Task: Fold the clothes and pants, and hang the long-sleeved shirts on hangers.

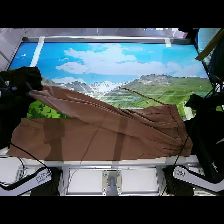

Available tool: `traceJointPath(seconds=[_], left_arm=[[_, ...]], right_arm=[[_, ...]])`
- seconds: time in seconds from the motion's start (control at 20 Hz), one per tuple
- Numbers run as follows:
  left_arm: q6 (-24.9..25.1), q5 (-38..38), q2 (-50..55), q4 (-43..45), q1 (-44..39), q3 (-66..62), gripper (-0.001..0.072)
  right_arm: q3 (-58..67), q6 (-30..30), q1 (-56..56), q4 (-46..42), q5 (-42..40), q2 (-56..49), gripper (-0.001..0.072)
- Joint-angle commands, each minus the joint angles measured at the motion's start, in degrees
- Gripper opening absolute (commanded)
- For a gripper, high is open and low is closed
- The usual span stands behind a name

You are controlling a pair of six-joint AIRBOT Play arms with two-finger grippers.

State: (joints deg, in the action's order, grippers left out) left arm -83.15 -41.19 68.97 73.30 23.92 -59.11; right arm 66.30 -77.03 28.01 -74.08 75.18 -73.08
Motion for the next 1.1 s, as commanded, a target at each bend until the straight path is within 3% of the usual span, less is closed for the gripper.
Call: traceJointPath(seconds=[0.0, 0.4, 0.55, 0.7, 0.75, 0.8, 0.85, 1.05], left_arm=[[0.0, 0.28, -0.76, 1.05, 0.0, 3.32, 0.0007], [-2.19, 0.61, -0.74, 1.03, 0.0, 3.3, 0.0007], [-2.21, 0.37, -0.74, 1.05, 0.0, 3.3, 0.0007], [-3.06, -0.5, -0.37, 1.07, 0.0, 3.32, 0.0007], [-3.28, -0.52, -0.31, 1.05, 0.0, 3.32, 0.0007], [-3.28, -0.5, -0.31, 1.05, 0.0, 3.32, 0.0007], [-3.26, -0.46, -0.31, 1.05, 0.0, 3.3, 0.0007], [-3.26, 0.61, -1.92, 0.7, 0.04, 2.62, 0.0007]], right_arm=[[0.07, 0.2, 0.0, 0.2, -2.82, -8.07, 0.045], [10.8, 6.71, 0.0, 8.5, -5.55, -25.2, 0.045], [12.52, 11.52, 0.0, 14.45, -1.09, -28.22, 0.0441], [12.52, 12.35, 0.0, 13.88, 3.58, -30.23, 0.0437], [12.55, 14.03, 0.0, 14.12, 4.87, -30.49, 0.033], [12.55, 15.82, -0.02, 14.19, 5.84, -30.36, 0.0135], [13.03, 17.18, 0.0, 14.03, 6.43, -30.16, 0.0026], [20.61, 16.46, 0.55, 13.42, 7.67, -28.11, 0.0023]])
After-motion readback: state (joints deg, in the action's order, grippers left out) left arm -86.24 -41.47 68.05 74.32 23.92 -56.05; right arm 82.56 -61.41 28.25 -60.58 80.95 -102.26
